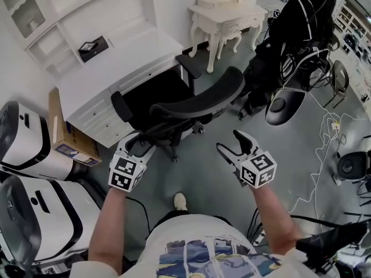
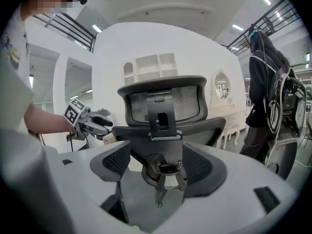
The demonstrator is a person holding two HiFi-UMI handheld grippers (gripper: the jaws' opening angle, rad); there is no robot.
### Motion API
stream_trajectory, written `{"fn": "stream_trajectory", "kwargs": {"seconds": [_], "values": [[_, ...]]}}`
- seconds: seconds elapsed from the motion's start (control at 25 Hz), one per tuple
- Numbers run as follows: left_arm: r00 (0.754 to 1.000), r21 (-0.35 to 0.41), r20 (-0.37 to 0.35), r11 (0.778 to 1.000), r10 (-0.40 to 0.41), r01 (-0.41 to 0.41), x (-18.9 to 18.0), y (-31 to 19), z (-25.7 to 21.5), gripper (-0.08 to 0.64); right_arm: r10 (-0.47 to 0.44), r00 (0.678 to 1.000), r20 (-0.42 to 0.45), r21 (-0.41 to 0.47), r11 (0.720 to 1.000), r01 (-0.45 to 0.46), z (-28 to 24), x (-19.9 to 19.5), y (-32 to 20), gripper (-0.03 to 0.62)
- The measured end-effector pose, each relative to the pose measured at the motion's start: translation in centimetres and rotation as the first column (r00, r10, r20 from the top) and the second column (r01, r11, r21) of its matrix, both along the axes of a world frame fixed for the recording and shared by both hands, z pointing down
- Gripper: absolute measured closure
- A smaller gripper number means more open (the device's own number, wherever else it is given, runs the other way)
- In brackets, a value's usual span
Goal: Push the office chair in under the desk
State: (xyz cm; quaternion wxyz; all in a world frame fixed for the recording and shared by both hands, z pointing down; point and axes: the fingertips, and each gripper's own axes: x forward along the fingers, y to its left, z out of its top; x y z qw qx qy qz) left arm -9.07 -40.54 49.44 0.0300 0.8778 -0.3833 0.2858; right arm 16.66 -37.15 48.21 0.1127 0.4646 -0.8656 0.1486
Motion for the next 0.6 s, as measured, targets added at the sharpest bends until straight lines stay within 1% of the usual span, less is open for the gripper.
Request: {"fn": "stream_trajectory", "kwargs": {"seconds": [0.04, 0.08, 0.12, 0.16, 0.2, 0.28, 0.36, 0.4, 0.48, 0.6], "values": [[1.000, 0.005, -0.005, 1.000, -0.009, 0.009, 0.2, 0.6, -0.4, 0.299, -0.006, 1.000, 0.000, 0.003, 1.000, 0.006, -0.2, 0.0, 0.6, 0.249], [1.000, 0.007, -0.014, 1.000, -0.017, 0.017, 0.4, 1.2, -0.7, 0.300, -0.009, 1.000, -0.001, 0.007, 1.000, 0.009, -0.4, 0.1, 1.3, 0.274], [0.999, 0.006, -0.027, 1.000, -0.026, 0.026, 0.7, 1.8, -1.0, 0.302, -0.011, 1.000, -0.001, 0.012, 1.000, 0.011, -0.6, 0.2, 1.9, 0.334], [0.998, 0.004, -0.044, 0.999, -0.035, 0.035, 1.0, 2.4, -1.4, 0.306, -0.013, 1.000, 0.001, 0.017, 1.000, 0.013, -0.9, 0.4, 2.5, 0.376], [0.997, 0.001, -0.064, 0.999, -0.043, 0.043, 1.4, 3.1, -1.7, 0.322, -0.017, 1.000, 0.004, 0.022, 1.000, 0.017, -1.1, 0.5, 3.1, 0.387], [0.994, -0.006, -0.097, 0.999, -0.054, 0.053, 2.2, 4.6, -2.4, 0.364, -0.027, 1.000, 0.007, 0.024, 0.999, 0.027, -1.3, 0.6, 4.3, 0.451], [0.992, -0.012, -0.114, 0.998, -0.056, 0.055, 3.0, 6.4, -2.8, 0.415, -0.039, 0.999, 0.005, 0.020, 0.999, 0.039, -1.4, 0.8, 5.6, 0.498], [0.991, -0.015, -0.118, 0.998, -0.057, 0.056, 3.5, 7.3, -2.9, 0.430, -0.048, 0.999, 0.006, 0.018, 0.999, 0.048, -1.5, 0.9, 6.4, 0.523], [0.989, -0.020, -0.134, 0.998, -0.061, 0.059, 4.5, 9.3, -3.1, 0.485, -0.073, 0.997, 0.002, 0.017, 0.997, 0.073, -1.6, 1.0, 7.9, 0.543], [0.984, -0.036, -0.162, 0.997, -0.070, 0.065, 6.1, 12.6, -3.4, 0.528, -0.111, 0.994, -0.009, 0.023, 0.994, 0.111, -1.6, 1.2, 10.5, 0.557]]}}
